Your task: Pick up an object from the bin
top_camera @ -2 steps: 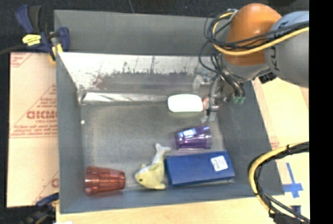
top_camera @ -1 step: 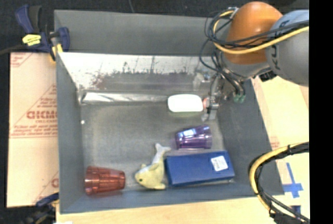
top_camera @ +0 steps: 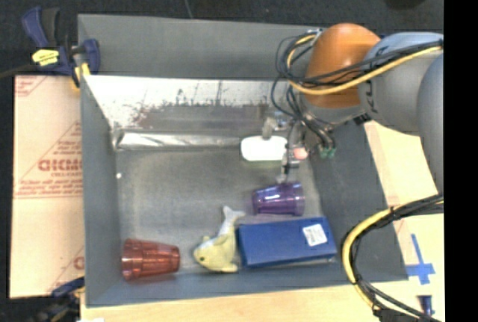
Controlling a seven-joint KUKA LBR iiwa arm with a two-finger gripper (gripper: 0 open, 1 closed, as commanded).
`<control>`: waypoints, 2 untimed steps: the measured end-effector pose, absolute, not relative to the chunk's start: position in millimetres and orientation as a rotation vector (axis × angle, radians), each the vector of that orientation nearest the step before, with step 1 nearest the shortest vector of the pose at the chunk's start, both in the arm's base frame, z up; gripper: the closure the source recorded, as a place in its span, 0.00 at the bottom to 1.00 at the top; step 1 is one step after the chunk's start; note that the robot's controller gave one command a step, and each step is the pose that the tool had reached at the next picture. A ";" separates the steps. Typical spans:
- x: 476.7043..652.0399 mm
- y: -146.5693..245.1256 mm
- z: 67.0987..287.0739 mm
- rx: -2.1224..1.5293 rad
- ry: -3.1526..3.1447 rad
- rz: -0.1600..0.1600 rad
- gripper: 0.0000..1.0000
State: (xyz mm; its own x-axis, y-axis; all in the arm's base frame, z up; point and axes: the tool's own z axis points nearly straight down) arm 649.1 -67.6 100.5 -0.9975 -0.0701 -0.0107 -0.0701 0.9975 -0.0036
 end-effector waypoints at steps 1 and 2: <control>643.7 -59.4 79.4 -0.041 3.128 -0.005 1.00; 643.3 -59.4 79.0 -0.042 3.129 -0.006 0.00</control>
Offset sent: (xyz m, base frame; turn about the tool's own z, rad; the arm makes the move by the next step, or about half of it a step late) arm 0.0000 0.0000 0.0000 0.0000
